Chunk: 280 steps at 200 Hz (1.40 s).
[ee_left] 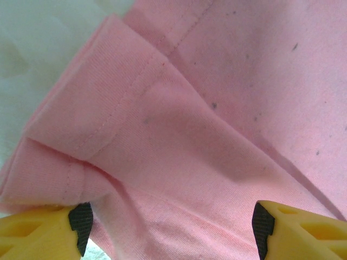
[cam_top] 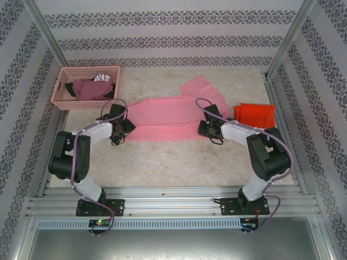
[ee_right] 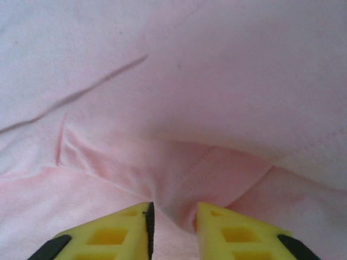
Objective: Fold and stack the t-shirts
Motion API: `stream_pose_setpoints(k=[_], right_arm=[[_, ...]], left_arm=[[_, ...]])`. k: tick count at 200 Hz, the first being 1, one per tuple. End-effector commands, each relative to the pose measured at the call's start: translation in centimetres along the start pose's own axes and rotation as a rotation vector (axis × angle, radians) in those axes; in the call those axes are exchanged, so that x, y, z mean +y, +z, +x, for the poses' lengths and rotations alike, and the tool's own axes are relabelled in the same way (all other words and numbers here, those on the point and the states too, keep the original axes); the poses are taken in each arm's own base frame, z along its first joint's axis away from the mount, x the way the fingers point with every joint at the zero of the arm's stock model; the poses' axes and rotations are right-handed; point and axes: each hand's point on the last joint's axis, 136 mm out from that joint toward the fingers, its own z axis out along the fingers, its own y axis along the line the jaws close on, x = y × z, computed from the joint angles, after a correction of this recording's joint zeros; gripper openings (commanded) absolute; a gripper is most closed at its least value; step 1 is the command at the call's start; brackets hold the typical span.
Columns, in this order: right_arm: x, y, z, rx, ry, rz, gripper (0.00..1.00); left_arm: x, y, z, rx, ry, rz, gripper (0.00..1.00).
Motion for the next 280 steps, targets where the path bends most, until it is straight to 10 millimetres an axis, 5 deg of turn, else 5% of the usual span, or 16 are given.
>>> stream_pose_setpoints(k=[1,41,66,100,140,165,202,280], right_arm=[[0.1,-0.3,-0.9,-0.008,-0.003,0.028,0.18],[0.4,-0.3,-1.8,-0.014,-0.013,0.028,0.0],[0.3,-0.6,-2.0,-0.015,-0.009,0.036,0.0],[-1.2,-0.7,-0.6,-0.003,-0.006,0.08,0.3],[-1.9,0.5,1.2,0.044,-0.004,0.106,0.34],[-1.6,1.1,1.2,0.059,-0.01,0.105,0.28],[-0.4,0.4,0.1,0.037,-0.027,0.086,0.0],[1.5,-1.4,-5.8,-0.088,-0.085,0.069,0.0]], left_arm=[[0.6,0.8,0.5,0.012,0.01,-0.022,0.78],[0.5,0.8,0.4,0.012,0.013,-0.015,0.78],[0.5,0.6,0.5,0.014,0.02,-0.016,0.78],[1.0,0.4,0.4,0.0,0.022,-0.024,0.78],[0.8,0.6,0.5,0.011,0.019,-0.015,0.78],[0.8,0.5,0.5,0.008,0.024,-0.015,0.78],[1.1,0.3,0.5,0.004,0.026,-0.021,0.78],[0.4,-0.2,0.2,-0.002,0.029,0.0,0.78]])
